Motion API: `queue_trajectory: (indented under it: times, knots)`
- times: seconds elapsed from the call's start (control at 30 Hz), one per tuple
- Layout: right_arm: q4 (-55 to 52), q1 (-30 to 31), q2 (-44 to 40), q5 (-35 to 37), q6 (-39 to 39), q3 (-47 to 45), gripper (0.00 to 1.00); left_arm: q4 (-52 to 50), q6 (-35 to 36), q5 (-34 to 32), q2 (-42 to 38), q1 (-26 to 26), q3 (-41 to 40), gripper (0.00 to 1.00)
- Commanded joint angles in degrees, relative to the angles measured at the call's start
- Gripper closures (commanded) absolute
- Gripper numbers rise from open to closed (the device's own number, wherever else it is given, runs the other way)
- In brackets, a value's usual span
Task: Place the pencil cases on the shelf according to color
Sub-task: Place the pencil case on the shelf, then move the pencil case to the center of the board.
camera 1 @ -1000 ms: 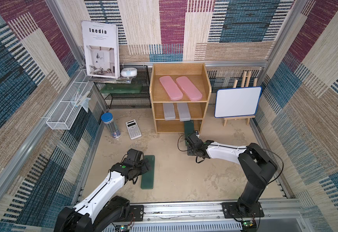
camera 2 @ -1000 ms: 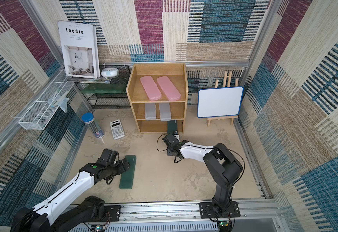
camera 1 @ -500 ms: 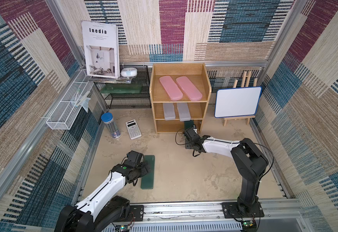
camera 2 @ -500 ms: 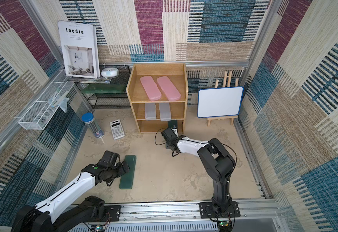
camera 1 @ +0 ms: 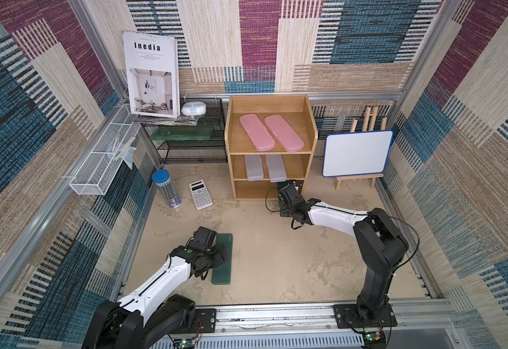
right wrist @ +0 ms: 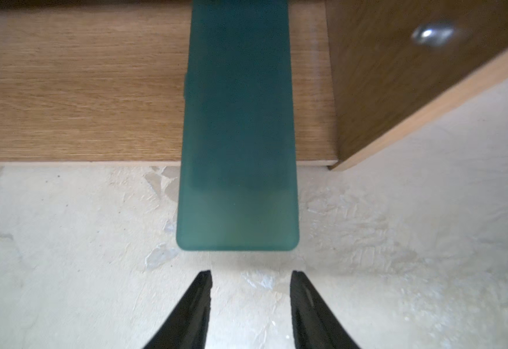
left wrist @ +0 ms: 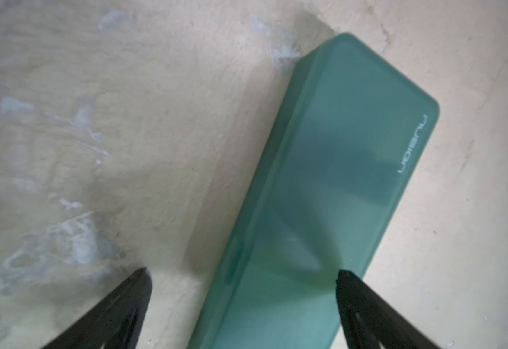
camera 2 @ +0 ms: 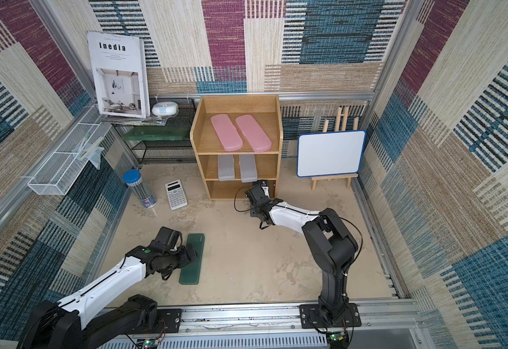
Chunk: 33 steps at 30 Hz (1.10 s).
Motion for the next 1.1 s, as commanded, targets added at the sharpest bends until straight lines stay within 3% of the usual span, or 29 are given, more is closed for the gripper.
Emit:
queue_trajectory:
  times: [0.0, 0.13, 0.27, 0.47, 0.63, 0.73, 0.9, 1.07]
  knots:
    - [2.27, 0.57, -3.94, -2.22, -0.78, -2.8, 0.5, -1.26, -1.08, 0.97, -0.71, -1.04, -0.21, 0.01]
    - [1.77, 1.87, -8.04, -3.45, -0.32, -5.94, 0.48, -1.28, -3.64, 0.52, -1.58, -4.29, -0.46, 0.01]
    - [0.89, 4.17, -11.55, -3.46, 0.86, -9.21, 0.41, -2.05, -7.53, -2.8, -0.23, -11.82, 0.77, 0.01]
    - [-2.43, 8.06, -16.87, -0.89, 4.46, -13.9, 0.26, 2.55, -13.12, -6.32, 6.47, -21.08, 5.16, 0.01]
    - [-3.77, 10.33, -23.34, -0.7, 6.65, -17.88, 0.14, 3.55, -12.27, -8.26, 14.71, -26.41, 14.69, 0.01]
    - [-3.94, 11.09, -25.96, -2.23, 6.63, -18.93, 0.1, 0.38, -11.61, -11.25, 16.12, -27.3, 18.36, 0.01]
    - [-0.78, 13.32, -26.23, -8.76, 3.57, -19.27, 0.04, -6.15, -10.13, -19.51, 11.17, -26.69, 17.9, 0.01]
    - [3.4, 17.18, -20.54, -15.11, -1.06, -17.33, 0.02, -10.71, -8.34, -22.33, 4.12, -21.45, 13.93, 0.01]
